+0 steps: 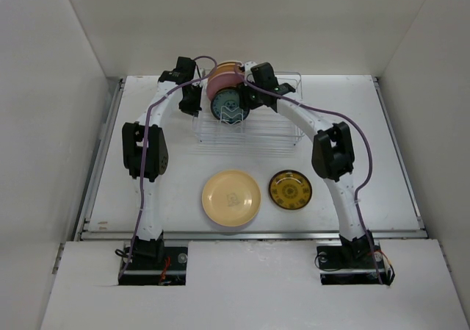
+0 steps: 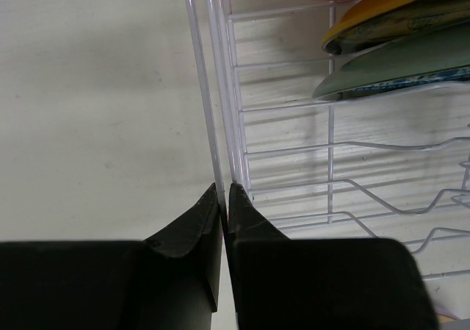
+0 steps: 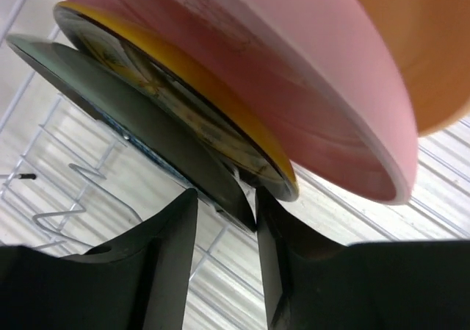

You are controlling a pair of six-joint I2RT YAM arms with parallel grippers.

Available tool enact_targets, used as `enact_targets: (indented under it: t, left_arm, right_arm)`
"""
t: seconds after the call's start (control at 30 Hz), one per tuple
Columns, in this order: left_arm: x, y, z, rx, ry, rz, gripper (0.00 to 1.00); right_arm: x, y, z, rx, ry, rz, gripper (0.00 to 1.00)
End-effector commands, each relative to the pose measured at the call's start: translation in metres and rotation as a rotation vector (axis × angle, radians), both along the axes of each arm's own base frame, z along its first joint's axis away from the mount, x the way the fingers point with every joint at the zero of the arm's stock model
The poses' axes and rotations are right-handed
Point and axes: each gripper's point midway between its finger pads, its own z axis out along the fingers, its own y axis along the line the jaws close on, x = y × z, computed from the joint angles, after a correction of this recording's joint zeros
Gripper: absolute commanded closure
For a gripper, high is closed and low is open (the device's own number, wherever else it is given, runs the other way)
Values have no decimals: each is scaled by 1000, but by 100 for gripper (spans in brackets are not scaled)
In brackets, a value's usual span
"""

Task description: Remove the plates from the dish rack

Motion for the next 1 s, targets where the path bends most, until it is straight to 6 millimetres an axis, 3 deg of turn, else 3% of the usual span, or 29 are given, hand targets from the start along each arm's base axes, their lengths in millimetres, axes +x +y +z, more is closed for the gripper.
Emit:
enact_targets:
  t: [0.0, 0.13, 0.17, 0.27, 0.33, 0.43, 0.57, 0.6, 0.7, 0.73, 0.8, 0.83, 0.93, 0.97]
  left_arm:
    - [-39, 12, -35, 64, 199, -48, 100]
    - [-39, 12, -35, 64, 199, -48, 100]
    - [-39, 12, -35, 64, 199, -48, 100]
    - [-39, 13, -39, 65, 208, -48, 100]
    - [-40, 12, -39, 62, 209, -40, 100]
    - [-43, 9, -39, 41, 224, -37, 100]
    - [-44, 1, -36, -1, 234, -27, 100]
    - [-44, 1, -36, -4, 235, -19, 100]
    - [-45, -1, -36, -16, 239, -12, 100]
    - [-45, -1, -36, -16, 239, -12, 100]
    - [-45, -1, -36, -16, 239, -12, 100]
    - [-45, -1, -36, -16, 239, -12, 100]
    - [-44, 1, -36, -7, 237, -8, 100]
    - [-44, 1, -36, -7, 237, -8, 100]
  right_arm:
    - [7, 21, 13, 59, -44, 39, 58]
    - [11, 23, 12, 71, -67, 40, 70]
    - [11, 23, 8, 70, -64, 39, 82]
    - [13, 22, 0, 60, -59, 31, 99]
    - [11, 19, -1, 49, -51, 22, 100]
    - [10, 16, 20, 54, -88, 20, 100]
    - [6, 8, 53, 60, -143, 5, 100]
    - [3, 6, 77, 75, -185, 9, 100]
    - [-2, -1, 98, 58, -240, -15, 100]
    - [-9, -1, 116, 67, -265, -18, 100]
    - [-11, -10, 118, 34, -286, -35, 100]
    - [-17, -10, 129, 37, -302, -38, 100]
    - [-22, -20, 127, 14, -298, -66, 100]
    - [-25, -22, 136, 22, -310, -67, 100]
